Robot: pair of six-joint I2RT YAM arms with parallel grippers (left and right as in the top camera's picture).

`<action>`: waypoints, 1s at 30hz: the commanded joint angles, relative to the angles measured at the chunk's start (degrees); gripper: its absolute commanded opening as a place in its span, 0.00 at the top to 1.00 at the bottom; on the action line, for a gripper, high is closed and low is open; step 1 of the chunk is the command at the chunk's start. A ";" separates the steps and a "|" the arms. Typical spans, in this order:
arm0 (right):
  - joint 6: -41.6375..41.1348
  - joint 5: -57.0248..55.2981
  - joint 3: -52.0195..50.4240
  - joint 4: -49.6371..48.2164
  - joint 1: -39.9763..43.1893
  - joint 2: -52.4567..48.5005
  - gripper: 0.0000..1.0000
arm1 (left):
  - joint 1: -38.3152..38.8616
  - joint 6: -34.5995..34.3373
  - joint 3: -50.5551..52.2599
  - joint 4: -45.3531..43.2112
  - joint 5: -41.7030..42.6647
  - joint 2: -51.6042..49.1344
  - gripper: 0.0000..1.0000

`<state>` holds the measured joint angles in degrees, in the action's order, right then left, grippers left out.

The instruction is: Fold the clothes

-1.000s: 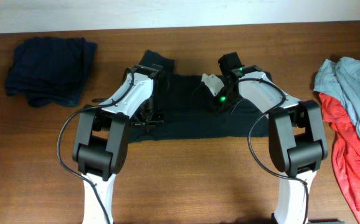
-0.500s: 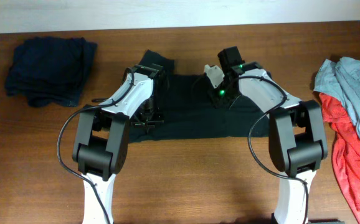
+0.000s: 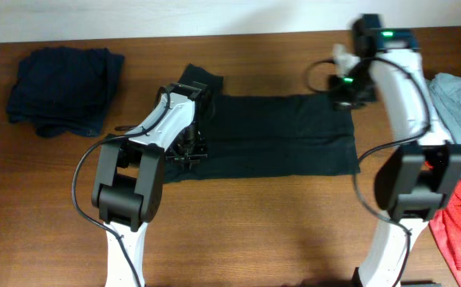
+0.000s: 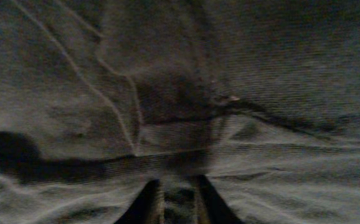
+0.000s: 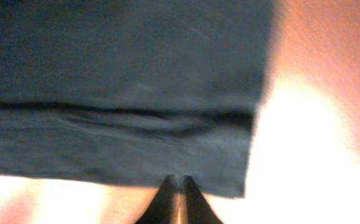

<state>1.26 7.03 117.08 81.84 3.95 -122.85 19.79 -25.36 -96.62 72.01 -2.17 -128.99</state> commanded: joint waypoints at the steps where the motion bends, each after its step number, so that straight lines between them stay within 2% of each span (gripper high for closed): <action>1: -6.56 -1.25 -1.46 2.78 4.28 0.61 0.96 | -0.46 -0.33 0.96 -0.87 -1.07 -0.63 0.76; 9: -9.07 3.56 -12.48 2.25 8.00 0.61 0.96 | -0.46 -0.33 0.96 -0.96 -1.07 -0.63 0.75; 15: -6.78 3.65 -24.00 -8.41 6.45 0.61 0.96 | -0.46 -0.33 0.96 -1.01 -1.05 -0.63 0.75; 18: -4.46 3.43 -26.36 -12.35 6.47 0.61 0.96 | -0.46 -0.31 0.96 -0.90 -1.07 -0.63 0.75; 30: -4.68 3.26 -30.18 -21.24 6.12 0.61 0.96 | -0.46 -0.31 0.96 -0.90 -1.09 -0.63 0.75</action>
<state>-3.84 10.00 88.25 61.45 10.66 -122.85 19.68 -25.36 -96.62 72.14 -2.61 -128.99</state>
